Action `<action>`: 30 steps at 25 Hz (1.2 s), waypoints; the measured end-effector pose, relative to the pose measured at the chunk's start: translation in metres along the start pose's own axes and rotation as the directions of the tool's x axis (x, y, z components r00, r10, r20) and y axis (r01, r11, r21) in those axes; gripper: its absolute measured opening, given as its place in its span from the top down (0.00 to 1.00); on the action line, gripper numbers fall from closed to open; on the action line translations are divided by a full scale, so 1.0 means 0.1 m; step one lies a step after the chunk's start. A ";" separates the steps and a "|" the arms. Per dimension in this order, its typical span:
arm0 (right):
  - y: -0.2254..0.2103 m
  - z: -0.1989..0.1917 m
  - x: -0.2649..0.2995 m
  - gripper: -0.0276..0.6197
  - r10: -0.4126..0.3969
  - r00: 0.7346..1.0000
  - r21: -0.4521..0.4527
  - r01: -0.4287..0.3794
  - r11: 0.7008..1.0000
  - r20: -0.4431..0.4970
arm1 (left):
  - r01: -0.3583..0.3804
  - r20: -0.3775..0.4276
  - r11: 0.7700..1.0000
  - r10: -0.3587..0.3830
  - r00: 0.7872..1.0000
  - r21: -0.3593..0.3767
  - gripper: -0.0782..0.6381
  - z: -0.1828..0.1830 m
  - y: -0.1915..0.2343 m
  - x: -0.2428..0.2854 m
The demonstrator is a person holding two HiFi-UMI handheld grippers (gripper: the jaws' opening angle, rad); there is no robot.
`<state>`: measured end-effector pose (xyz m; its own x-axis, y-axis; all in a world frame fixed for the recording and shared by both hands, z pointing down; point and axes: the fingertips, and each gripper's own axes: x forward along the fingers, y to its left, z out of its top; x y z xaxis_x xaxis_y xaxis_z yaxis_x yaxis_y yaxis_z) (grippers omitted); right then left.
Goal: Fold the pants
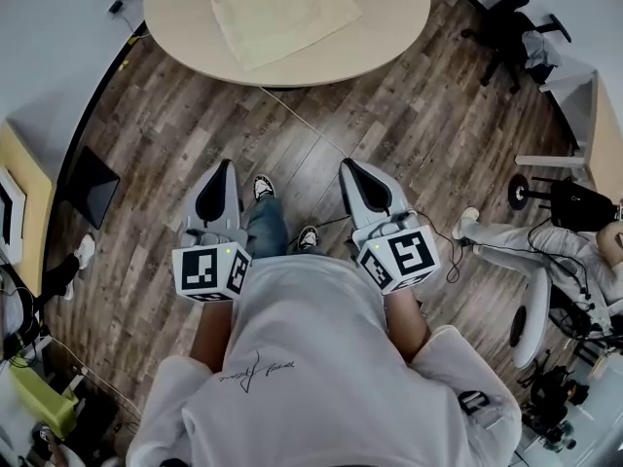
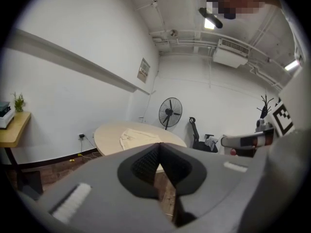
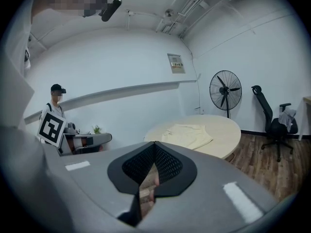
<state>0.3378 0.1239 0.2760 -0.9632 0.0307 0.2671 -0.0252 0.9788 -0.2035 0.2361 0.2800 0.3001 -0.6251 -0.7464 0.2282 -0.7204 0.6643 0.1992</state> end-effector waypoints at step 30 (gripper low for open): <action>0.12 0.76 1.38 0.96 -0.040 0.998 -0.057 0.043 0.997 0.057 | 0.135 0.073 0.988 -0.130 0.989 -0.074 0.82 0.70 1.09 0.89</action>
<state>0.1845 0.1249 0.2391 -0.9751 -0.0198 0.2207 -0.0513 0.9891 -0.1380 0.0812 0.2830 0.2752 -0.5464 -0.8273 0.1306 -0.7741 0.5584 0.2982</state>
